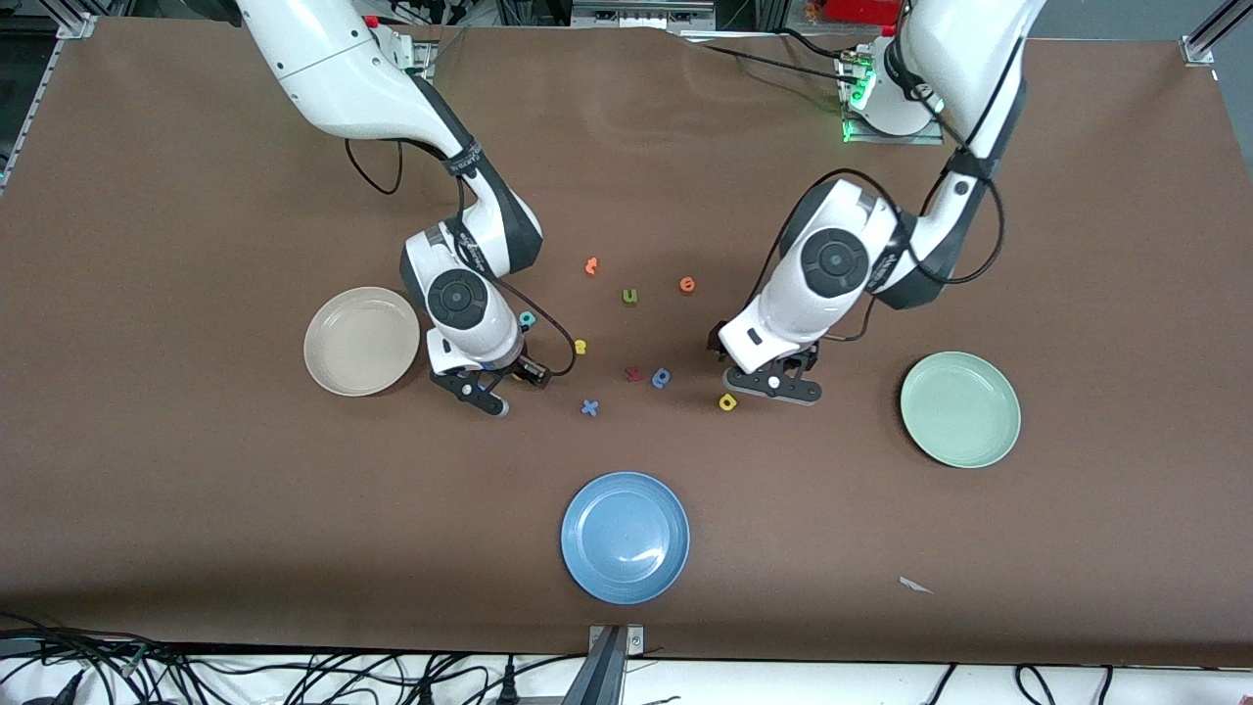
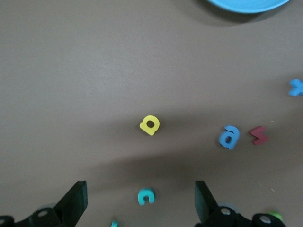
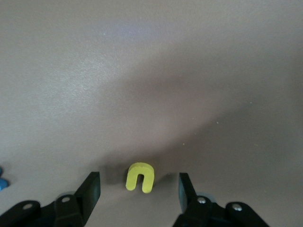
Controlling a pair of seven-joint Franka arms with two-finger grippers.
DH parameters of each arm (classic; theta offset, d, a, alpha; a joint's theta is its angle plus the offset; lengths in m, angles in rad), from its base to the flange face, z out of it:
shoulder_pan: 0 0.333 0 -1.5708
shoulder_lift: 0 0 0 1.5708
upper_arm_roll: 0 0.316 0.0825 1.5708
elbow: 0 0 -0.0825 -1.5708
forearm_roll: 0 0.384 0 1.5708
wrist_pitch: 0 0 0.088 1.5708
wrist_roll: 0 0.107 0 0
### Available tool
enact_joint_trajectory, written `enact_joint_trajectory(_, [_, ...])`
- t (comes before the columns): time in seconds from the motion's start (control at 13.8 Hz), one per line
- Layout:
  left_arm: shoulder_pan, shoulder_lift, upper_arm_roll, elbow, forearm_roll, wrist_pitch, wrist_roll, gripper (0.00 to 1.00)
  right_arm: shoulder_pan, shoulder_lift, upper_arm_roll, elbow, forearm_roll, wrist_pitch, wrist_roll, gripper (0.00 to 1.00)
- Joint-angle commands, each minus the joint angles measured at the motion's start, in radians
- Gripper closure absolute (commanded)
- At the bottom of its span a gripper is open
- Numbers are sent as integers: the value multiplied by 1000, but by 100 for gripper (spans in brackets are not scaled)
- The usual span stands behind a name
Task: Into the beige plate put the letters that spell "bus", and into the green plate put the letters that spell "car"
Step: 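Carry the yellow n onto the cream plate with the right gripper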
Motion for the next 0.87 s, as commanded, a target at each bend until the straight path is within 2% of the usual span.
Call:
enact_joint_trajectory(0.0, [-13, -13, 10, -91, 49, 107, -52, 0, 20, 21, -11, 14, -11, 17, 15, 27])
enact_joint_trajectory(0.15, [-13, -13, 10, -117, 49, 115, -57, 0, 23, 21, -11, 14, -9, 17, 17, 58])
enact_joint_trajectory(0.22, [-13, -6, 10, -122, 49, 120, -72, 0, 21, 19, -11, 14, -11, 15, 18, 70])
enact_joint_trajectory(0.29, [-15, 10, 10, -122, 49, 121, -89, 0, 20, 19, -11, 14, -11, 12, 18, 78])
enact_joint_trajectory(0.51, [-35, 27, 10, -137, 49, 134, -122, 1, 15, -14, -29, 16, -11, -17, 3, 84])
enact_joint_trajectory(0.65, [-38, 42, 10, -156, 49, 175, -136, 2, 14, -60, -60, 19, -14, -103, -14, 84])
enact_joint_trajectory(0.8, [-43, 48, 10, -159, 49, 175, -167, 4, 14, -102, -121, 11, -15, -244, -105, 84])
